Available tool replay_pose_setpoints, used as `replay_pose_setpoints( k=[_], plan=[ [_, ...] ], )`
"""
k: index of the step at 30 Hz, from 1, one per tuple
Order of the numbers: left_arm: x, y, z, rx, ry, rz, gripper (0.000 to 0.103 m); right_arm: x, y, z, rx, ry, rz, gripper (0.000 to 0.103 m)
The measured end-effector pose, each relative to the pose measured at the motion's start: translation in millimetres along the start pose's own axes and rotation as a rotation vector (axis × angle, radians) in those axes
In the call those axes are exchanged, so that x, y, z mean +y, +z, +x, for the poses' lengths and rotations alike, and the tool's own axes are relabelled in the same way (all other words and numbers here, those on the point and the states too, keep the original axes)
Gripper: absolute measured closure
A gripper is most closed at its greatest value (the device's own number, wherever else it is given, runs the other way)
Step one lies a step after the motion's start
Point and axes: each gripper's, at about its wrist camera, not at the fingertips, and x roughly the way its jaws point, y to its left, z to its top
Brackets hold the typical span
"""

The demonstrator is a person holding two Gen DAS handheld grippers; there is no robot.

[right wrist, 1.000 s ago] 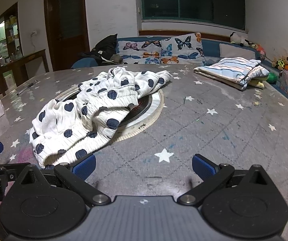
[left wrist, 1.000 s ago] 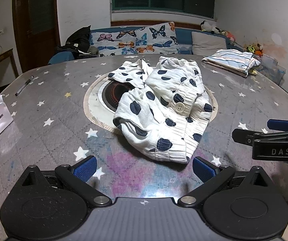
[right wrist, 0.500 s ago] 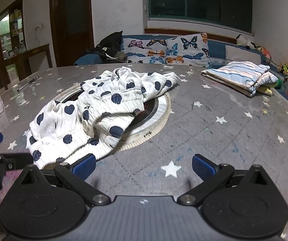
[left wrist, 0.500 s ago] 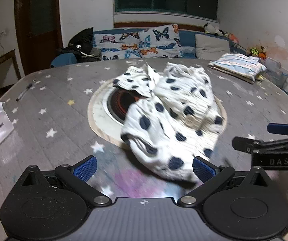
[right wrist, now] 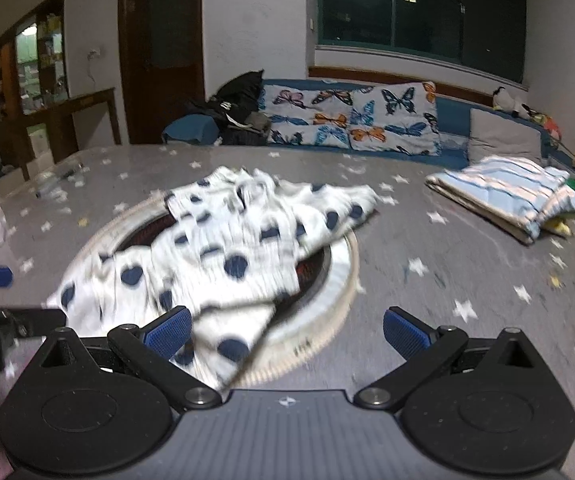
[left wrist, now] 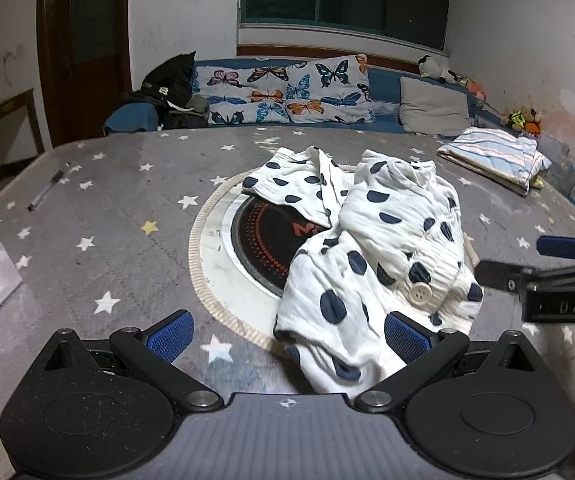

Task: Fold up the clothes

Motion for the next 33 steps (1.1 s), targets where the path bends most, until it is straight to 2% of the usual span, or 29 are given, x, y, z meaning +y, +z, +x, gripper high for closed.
replay_pose_setpoints(
  k=[3, 12, 19, 21, 23, 24, 26, 27, 29, 33],
  plan=[
    [4, 4, 8, 0.021, -0.035, -0.027, 0.000, -3, 12, 11, -0.001, 0.021, 0.009, 0.000],
    [10, 6, 25, 0.061, -0.066, -0.058, 0.001, -12, 47, 50, 0.012, 0.067, 0.037, 0.005],
    [15, 9, 31, 0.084, -0.120, -0.082, 0.024, -19, 62, 77, 0.050, 0.115, 0.069, 0.018],
    [16, 9, 32, 0.090, -0.131, -0.087, 0.032, -18, 61, 82, 0.067, 0.134, 0.068, 0.026],
    [18, 9, 32, 0.096, -0.142, -0.093, 0.045, -17, 60, 86, 0.082, 0.150, 0.064, 0.040],
    [19, 9, 33, 0.099, -0.148, -0.097, 0.048, -18, 58, 86, 0.085, 0.155, 0.066, 0.044],
    [20, 9, 32, 0.099, -0.167, -0.105, 0.062, -18, 54, 85, 0.083, 0.167, 0.076, 0.057],
    [21, 9, 32, 0.098, -0.172, -0.107, 0.064, -19, 53, 83, 0.080, 0.171, 0.083, 0.061],
    [22, 10, 30, 0.092, -0.182, -0.107, 0.076, -21, 50, 79, 0.071, 0.177, 0.095, 0.071],
    [22, 11, 22, 0.075, -0.200, -0.097, 0.087, -23, 48, 63, 0.043, 0.183, 0.112, 0.085]
  ],
)
